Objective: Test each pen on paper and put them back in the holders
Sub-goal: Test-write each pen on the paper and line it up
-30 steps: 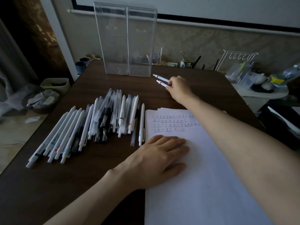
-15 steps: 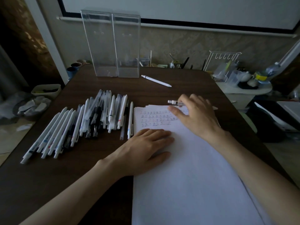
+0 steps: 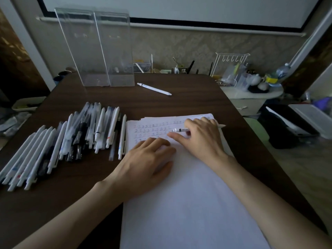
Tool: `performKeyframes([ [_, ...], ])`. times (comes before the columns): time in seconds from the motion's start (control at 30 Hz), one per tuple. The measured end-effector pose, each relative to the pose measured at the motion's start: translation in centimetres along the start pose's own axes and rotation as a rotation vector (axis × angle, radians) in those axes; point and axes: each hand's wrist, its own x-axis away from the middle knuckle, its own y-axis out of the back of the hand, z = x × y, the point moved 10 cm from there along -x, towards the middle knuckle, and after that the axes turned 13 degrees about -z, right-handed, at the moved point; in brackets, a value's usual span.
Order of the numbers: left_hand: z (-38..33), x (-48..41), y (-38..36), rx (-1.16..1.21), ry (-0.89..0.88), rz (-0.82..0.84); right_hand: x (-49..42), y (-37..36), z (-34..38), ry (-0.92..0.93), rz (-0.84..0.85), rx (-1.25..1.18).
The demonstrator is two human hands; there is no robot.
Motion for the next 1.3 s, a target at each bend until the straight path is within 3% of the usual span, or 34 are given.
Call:
performKeyframes([
  [0.23,-0.1,0.2,-0.7,0.003,0.001,0.048,-2.2,4.6,-1.3,-0.168,-0.246,-0.513],
  [0.3,-0.1,0.3,-0.8,0.005,0.009,0.054,-1.8,4.1,-1.6,-0.278,-0.171,-0.573],
  [0.43,-0.4,0.4,-1.1,-0.035,0.018,0.068,0.1,0.0,-1.6,-0.669,0.112,-0.881],
  [0.63,-0.9,0.8,-1.4,-0.110,-0.030,0.092,0.5,-2.9,-0.5,-0.672,0.251,-0.825],
  [1.3,-1.1,0.7,-1.5,-0.110,-0.041,0.093,0.1,-2.9,-0.7,-0.618,0.194,-0.756],
])
